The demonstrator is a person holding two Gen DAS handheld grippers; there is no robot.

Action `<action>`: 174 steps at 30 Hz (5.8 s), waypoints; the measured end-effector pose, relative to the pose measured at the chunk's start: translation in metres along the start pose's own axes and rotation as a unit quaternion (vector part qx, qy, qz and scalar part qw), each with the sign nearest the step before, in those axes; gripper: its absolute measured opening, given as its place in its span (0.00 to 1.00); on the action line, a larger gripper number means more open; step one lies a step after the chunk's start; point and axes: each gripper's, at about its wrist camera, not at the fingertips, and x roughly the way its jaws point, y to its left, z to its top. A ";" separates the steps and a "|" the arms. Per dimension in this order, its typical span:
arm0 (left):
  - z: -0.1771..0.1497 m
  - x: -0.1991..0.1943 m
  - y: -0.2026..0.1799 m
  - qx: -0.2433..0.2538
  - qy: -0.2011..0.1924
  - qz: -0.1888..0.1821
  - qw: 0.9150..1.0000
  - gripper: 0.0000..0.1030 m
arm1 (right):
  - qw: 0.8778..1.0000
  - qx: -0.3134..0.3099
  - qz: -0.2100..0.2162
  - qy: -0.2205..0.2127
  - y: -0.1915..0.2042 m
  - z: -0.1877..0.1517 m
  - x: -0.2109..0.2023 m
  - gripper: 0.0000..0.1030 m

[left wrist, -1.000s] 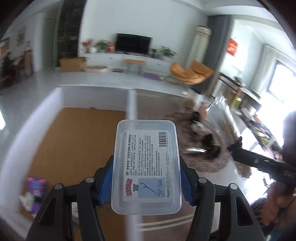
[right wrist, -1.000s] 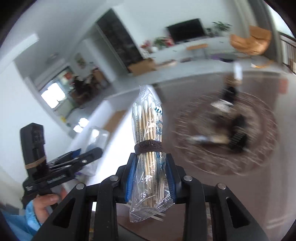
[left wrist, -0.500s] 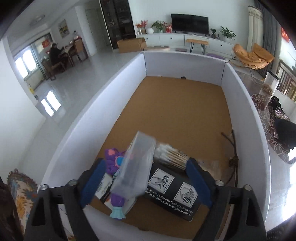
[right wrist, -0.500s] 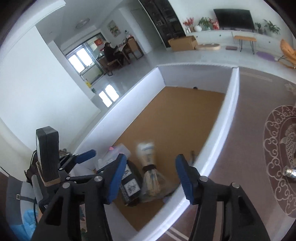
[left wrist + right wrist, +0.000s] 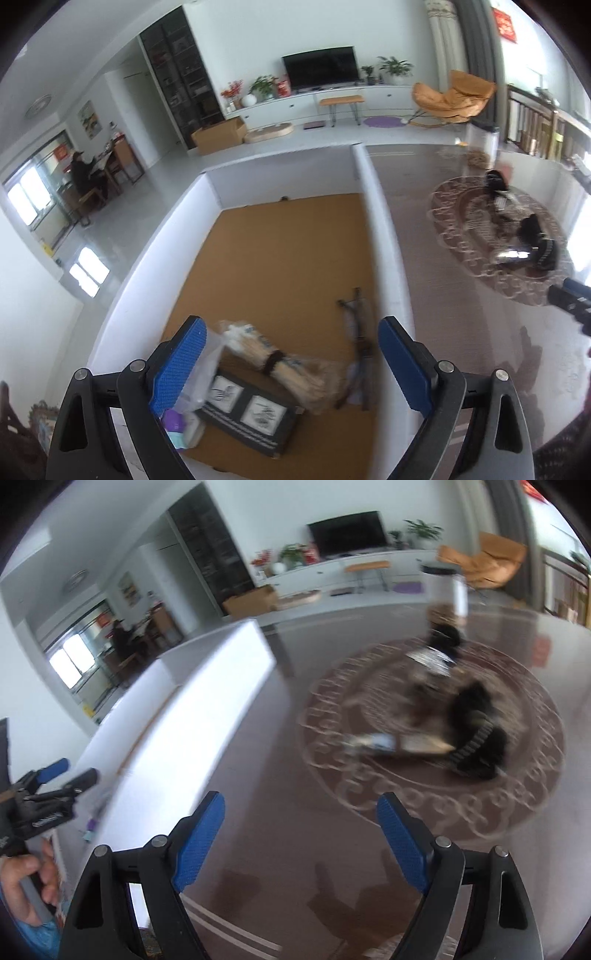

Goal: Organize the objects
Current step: 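Carry box and swab bundle into the bin and open both tools, then move both empty tools back over the table, then reach the right tool to a black velvet pouch and grasp it, then grasp the silver-capped cosmetic tube with the left tool while the right tool holds the pouch, then carry tube and pouch into the bin and open both tools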

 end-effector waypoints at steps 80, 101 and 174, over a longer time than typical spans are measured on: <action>-0.024 0.104 -0.220 0.122 0.052 -0.237 0.962 1.00 | 0.988 0.086 -0.122 0.029 -0.137 -0.012 -0.028 1.00; -0.024 0.104 -0.219 0.123 0.052 -0.236 0.963 1.00 | 0.977 0.055 -0.206 0.026 -0.164 -0.010 -0.036 0.32; -0.010 0.041 -0.179 0.044 0.021 -0.332 0.942 0.26 | 0.984 0.071 -0.144 0.073 -0.178 -0.011 -0.037 0.31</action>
